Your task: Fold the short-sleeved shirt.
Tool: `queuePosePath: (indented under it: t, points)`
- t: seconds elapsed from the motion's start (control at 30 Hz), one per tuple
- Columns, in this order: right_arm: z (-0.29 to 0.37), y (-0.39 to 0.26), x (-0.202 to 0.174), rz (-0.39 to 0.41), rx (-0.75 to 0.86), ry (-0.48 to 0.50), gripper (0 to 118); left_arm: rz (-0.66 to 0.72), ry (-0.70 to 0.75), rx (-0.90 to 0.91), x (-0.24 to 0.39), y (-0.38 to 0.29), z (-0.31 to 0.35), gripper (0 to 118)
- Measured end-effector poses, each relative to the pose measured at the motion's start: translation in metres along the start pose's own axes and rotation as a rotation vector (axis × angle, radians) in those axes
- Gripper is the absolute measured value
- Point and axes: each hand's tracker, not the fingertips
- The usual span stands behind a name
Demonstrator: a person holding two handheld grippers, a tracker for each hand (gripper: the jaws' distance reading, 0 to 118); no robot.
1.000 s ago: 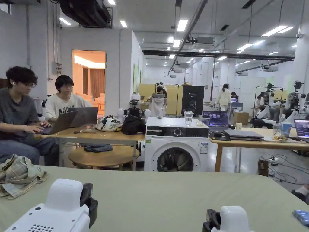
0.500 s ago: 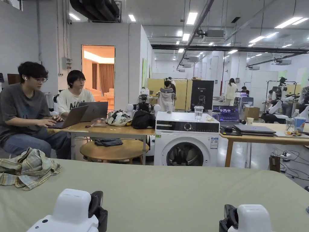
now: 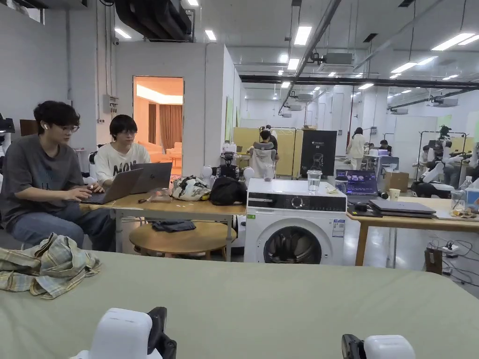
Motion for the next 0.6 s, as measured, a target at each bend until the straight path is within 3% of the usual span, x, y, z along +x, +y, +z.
queuePosePath:
  t: [0.2,0.27,0.37,0.6]
  points:
    - [-0.009,-0.007,-0.010,0.025,-0.030,-0.050,0,0.025,0.058,-0.025,0.000,-0.002,-0.008,0]
    - [-0.007,-0.007,-0.014,0.051,0.028,-0.109,0,0.031,0.078,-0.014,0.000,-0.005,-0.011,0]
    - [0.008,-0.009,-0.016,0.057,0.195,-0.095,0,0.044,0.075,0.123,0.000,-0.014,0.000,0]
    - [0.008,-0.003,-0.013,0.034,0.159,-0.079,0,0.065,0.093,0.145,-0.005,-0.007,0.004,0]
